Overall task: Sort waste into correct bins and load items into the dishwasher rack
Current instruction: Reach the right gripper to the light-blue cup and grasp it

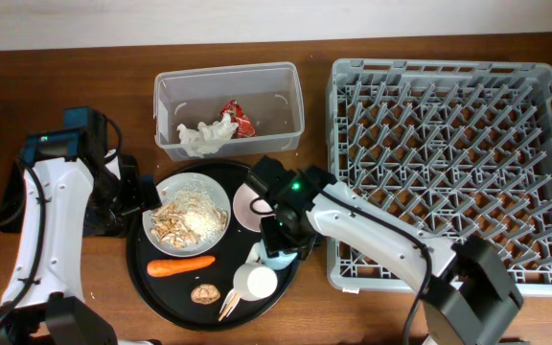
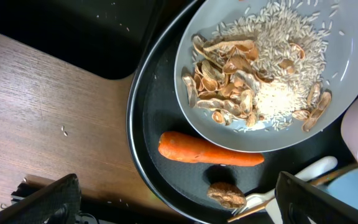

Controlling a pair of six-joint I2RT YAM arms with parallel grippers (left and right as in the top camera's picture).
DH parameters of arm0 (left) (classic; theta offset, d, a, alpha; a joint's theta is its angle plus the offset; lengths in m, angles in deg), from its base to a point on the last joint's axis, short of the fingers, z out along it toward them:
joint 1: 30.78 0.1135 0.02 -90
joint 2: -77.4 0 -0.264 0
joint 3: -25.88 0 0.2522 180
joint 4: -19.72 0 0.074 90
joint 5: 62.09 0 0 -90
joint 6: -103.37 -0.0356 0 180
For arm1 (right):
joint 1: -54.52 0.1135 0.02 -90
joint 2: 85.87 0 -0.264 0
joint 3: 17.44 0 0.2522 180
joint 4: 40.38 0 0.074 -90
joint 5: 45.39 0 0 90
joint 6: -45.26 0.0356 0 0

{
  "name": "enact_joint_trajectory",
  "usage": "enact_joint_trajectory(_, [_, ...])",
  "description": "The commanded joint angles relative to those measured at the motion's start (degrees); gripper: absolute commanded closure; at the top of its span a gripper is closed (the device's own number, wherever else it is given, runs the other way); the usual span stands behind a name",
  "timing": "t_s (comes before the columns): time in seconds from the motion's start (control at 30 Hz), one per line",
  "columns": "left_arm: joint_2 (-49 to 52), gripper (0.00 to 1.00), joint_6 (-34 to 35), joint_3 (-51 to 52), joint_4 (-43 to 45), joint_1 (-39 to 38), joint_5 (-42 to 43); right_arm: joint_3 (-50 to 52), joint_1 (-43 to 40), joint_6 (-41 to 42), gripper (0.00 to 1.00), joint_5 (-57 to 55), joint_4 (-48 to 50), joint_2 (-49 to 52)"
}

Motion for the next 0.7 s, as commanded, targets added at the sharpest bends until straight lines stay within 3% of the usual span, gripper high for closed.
enact_joint_trajectory(0.0, [-0.46,0.01,-0.46,0.35,0.07,0.20,0.63,-6.58,0.42,0.00,0.56,-6.34,-4.13,-3.39])
enact_joint_trajectory(0.13, [-0.46,0.01,-0.48,0.35,0.07,0.20,0.63,-16.39,-1.11,-0.39,0.57,-12.28,-9.70,-6.12])
enact_joint_trajectory(0.27, [-0.46,0.01,-0.46,0.35,0.07,0.20,0.63,-19.78,-13.00,-3.39,0.61,-12.66,-11.43,-9.20])
enact_joint_trajectory(0.47, [-0.46,0.01,-0.46,0.35,0.11,0.20,0.63,-19.78,-46.49,-13.70,0.62,-12.92,-17.68,-12.31])
enact_joint_trajectory(0.67, [-0.46,0.01,-0.46,0.35,0.09,0.20,0.63,-19.78,-73.42,-18.43,0.62,-13.31,-20.61,-12.37])
